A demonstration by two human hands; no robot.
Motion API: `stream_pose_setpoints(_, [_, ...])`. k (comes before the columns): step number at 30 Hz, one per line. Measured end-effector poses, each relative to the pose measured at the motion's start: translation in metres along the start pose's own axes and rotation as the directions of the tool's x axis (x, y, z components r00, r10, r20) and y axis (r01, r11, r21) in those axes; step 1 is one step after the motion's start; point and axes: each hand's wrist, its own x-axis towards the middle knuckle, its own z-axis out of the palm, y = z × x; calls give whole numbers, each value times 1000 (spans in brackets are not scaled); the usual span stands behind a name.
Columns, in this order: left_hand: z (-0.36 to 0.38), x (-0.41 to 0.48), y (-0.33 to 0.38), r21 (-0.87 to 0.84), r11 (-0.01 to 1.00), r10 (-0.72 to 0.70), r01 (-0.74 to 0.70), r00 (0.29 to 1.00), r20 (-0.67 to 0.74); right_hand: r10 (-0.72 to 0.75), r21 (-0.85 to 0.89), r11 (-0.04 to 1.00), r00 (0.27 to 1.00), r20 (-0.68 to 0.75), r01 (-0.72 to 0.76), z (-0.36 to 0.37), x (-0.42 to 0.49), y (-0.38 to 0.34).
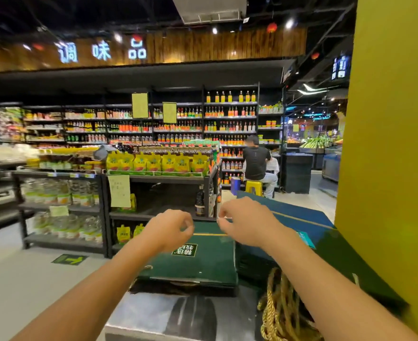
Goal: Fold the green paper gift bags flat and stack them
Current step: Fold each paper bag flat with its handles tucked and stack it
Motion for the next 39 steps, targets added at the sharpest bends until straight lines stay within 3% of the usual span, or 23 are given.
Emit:
stream_pose_setpoints(3, [10,-22,-42,11,994,-106,106,994,13,-53,9,999,998,-17,54,16,12,-42])
stream_pose_setpoints(6, [26,-42,-76,21,979,-205,204,979,22,-22,-45,999,997,78,25,48,17,-74])
stream_pose_setpoints(9, [44,-58,-99,-39,952,-302,302,953,0,106,-67,993,975,193,-95,86,9,-83])
stream_pose_setpoints(13, [65,-68,-118,-197,898,-413,394,908,-64,303,-72,953,929,212,-294,122,-7,-63])
stream_pose_setpoints(16, [71,-68,-118,-367,817,-506,445,858,-87,413,83,894,881,229,-441,135,-19,-51])
stream_pose_setpoints(19, [75,-66,-121,-546,686,-582,482,813,-14,486,254,800,835,259,-544,146,-25,-46])
stream_pose_setpoints(23, [75,-73,-126,-751,410,-628,517,758,179,474,378,764,853,220,-522,155,-31,-44])
stream_pose_setpoints(35, [53,-159,-94,-933,111,-569,341,792,222,391,324,858,916,90,-399,157,-92,-50])
stream_pose_setpoints(39, [53,-184,-80,-944,90,-552,317,805,218,339,335,878,938,65,-341,152,-118,-46])
